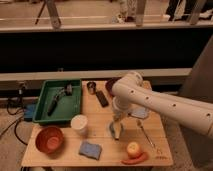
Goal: Place banana in plastic cup
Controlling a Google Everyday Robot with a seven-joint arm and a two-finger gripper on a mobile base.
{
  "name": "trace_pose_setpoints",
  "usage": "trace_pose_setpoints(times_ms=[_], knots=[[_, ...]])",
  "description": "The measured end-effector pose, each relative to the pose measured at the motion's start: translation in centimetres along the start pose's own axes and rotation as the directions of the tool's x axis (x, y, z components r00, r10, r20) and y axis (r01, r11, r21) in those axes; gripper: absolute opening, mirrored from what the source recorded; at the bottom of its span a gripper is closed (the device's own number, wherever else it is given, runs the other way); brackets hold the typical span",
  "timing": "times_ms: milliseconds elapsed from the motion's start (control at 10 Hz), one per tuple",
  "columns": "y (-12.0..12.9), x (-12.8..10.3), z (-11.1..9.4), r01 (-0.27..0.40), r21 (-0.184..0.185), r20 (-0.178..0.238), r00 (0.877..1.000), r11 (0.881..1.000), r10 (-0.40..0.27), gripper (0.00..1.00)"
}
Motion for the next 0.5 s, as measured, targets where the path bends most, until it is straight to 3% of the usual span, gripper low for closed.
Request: trace_pose_setpoints(times_ms=[500], knots=[[0.17, -0.64, 0.81, -0.003, 0.019, 0.021, 1.000, 1.000, 0.003, 0.58]])
